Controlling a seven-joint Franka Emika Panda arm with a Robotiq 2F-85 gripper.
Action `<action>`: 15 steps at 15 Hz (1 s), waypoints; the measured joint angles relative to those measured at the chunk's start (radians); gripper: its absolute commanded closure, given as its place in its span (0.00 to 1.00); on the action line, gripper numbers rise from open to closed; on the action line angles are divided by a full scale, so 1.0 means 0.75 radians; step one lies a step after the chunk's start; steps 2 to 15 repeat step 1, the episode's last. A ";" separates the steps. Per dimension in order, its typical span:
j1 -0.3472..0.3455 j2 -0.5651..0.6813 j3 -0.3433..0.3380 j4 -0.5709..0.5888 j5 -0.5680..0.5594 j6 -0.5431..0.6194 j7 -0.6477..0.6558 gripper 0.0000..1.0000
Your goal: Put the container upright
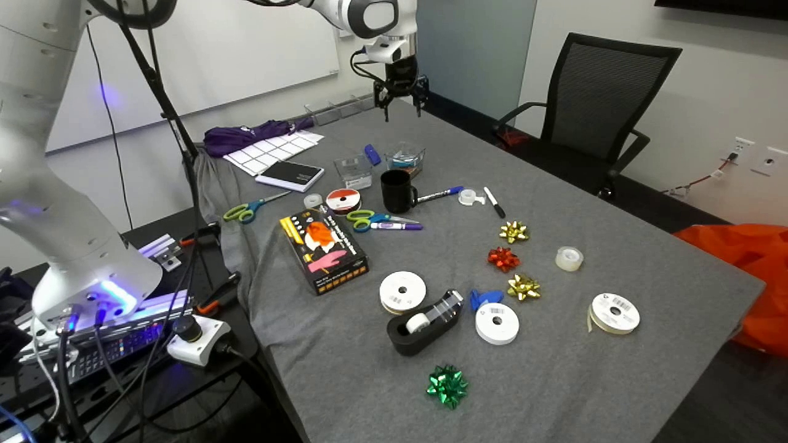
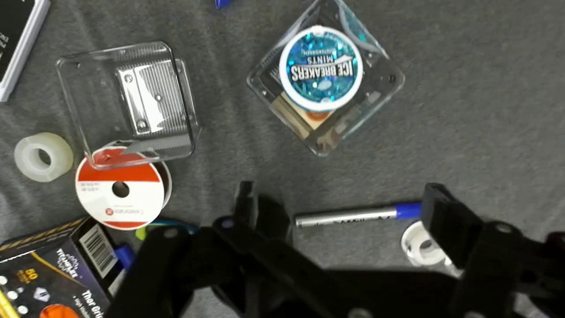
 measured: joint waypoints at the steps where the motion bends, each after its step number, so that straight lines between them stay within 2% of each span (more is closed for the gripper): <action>1: 0.031 -0.023 0.003 -0.061 -0.012 0.070 -0.033 0.00; 15: 0.031 -0.023 0.003 -0.061 -0.012 0.070 -0.033 0.00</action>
